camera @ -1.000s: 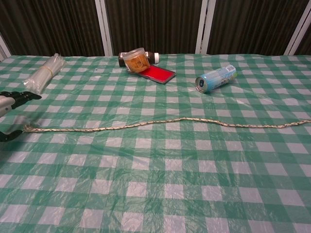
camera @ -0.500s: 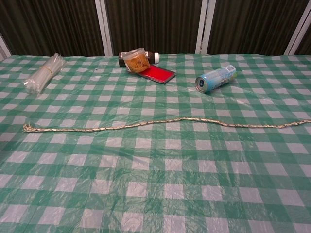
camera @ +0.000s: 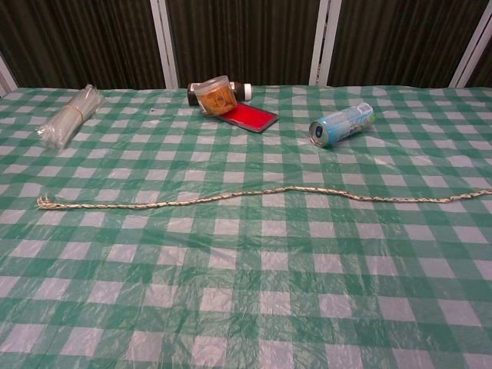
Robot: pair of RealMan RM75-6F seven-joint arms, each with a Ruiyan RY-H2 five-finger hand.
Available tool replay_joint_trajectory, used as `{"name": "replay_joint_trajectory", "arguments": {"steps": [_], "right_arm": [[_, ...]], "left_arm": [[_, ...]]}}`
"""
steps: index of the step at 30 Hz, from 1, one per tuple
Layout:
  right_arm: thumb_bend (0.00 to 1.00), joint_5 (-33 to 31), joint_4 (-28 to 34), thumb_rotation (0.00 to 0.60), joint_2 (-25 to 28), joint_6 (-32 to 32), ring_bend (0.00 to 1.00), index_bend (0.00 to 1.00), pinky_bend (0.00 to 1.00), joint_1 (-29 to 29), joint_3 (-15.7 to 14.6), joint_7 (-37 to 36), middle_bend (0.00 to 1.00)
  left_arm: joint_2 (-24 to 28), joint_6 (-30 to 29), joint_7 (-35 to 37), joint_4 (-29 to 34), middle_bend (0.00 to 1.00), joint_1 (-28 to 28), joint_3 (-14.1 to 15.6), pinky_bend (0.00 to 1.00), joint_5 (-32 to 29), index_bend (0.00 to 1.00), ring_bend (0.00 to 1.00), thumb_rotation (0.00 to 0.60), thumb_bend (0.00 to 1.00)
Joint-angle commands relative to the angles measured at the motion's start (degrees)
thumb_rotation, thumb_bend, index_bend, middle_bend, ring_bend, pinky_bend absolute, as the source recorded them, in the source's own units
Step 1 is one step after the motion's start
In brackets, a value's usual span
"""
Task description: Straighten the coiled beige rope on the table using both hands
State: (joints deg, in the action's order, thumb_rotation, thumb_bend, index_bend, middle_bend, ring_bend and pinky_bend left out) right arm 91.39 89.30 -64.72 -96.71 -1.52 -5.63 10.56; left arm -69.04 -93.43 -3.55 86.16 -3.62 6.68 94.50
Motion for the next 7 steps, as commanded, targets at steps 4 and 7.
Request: {"name": "replay_joint_trajectory", "arguments": {"steps": [4,7], "right_arm": [[0.34,-0.1,-0.1,0.6,0.5,0.7,0.0,0.0,0.0,-0.5,0.7,-0.9,0.0],[0.34,0.0,-0.1,0.6,0.6,1.3,0.0,0.0,0.0,-0.5,1.0,-1.2,0.0]], "left_arm": [[0.0,1.0,0.4,-0.4,0.0,0.2,-1.1,0.04,-0.6,0.0,0.0,0.6,0.41],[-0.3,1.7,0.1,-0.5,0.0,0.1,-1.3,0.04,-0.6,0.0,0.0,0.6,0.41]]}}
